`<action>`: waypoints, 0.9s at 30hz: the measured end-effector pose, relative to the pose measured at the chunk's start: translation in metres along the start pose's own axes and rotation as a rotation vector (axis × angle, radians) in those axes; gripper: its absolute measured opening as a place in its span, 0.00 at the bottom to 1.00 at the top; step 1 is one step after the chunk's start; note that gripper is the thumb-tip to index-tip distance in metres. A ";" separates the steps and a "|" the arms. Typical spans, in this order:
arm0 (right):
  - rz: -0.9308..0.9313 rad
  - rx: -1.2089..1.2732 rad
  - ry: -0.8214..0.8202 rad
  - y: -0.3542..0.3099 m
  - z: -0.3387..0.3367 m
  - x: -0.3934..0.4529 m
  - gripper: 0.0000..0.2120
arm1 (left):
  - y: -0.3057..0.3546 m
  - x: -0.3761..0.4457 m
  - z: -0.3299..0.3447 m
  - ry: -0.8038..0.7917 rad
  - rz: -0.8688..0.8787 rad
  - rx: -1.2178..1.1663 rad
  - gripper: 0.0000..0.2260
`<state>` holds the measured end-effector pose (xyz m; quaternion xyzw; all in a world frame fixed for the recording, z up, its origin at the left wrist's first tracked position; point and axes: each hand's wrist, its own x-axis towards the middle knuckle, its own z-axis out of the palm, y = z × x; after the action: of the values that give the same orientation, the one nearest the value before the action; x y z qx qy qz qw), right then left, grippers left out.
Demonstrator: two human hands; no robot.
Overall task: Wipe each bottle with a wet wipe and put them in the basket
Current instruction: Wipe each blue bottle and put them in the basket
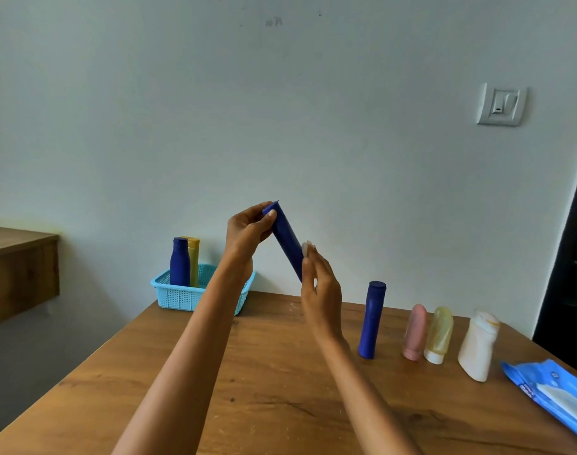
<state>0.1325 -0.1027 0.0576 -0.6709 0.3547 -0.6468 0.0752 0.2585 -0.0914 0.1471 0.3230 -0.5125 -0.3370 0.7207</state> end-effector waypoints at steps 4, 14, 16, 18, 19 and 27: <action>0.021 0.061 0.010 -0.023 0.003 0.011 0.21 | -0.001 -0.003 0.010 -0.065 -0.018 0.023 0.13; -0.175 -0.048 -0.043 -0.008 0.009 -0.008 0.26 | 0.000 0.000 -0.001 0.073 0.008 0.006 0.13; -0.127 -0.035 -0.063 0.003 0.010 -0.014 0.24 | -0.001 0.001 -0.005 0.107 -0.006 -0.004 0.12; -0.090 -0.016 -0.072 0.011 0.012 -0.018 0.23 | -0.002 0.001 -0.007 0.133 -0.010 -0.006 0.12; -0.067 -0.002 -0.070 0.013 0.012 -0.020 0.22 | -0.002 0.002 -0.008 0.143 -0.009 -0.005 0.12; 0.109 0.097 -0.031 0.009 0.011 -0.012 0.20 | -0.010 0.000 0.000 -0.051 -0.045 0.093 0.12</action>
<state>0.1400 -0.1062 0.0407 -0.6559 0.3578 -0.6479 0.1484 0.2567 -0.0970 0.1392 0.3591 -0.5385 -0.3372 0.6836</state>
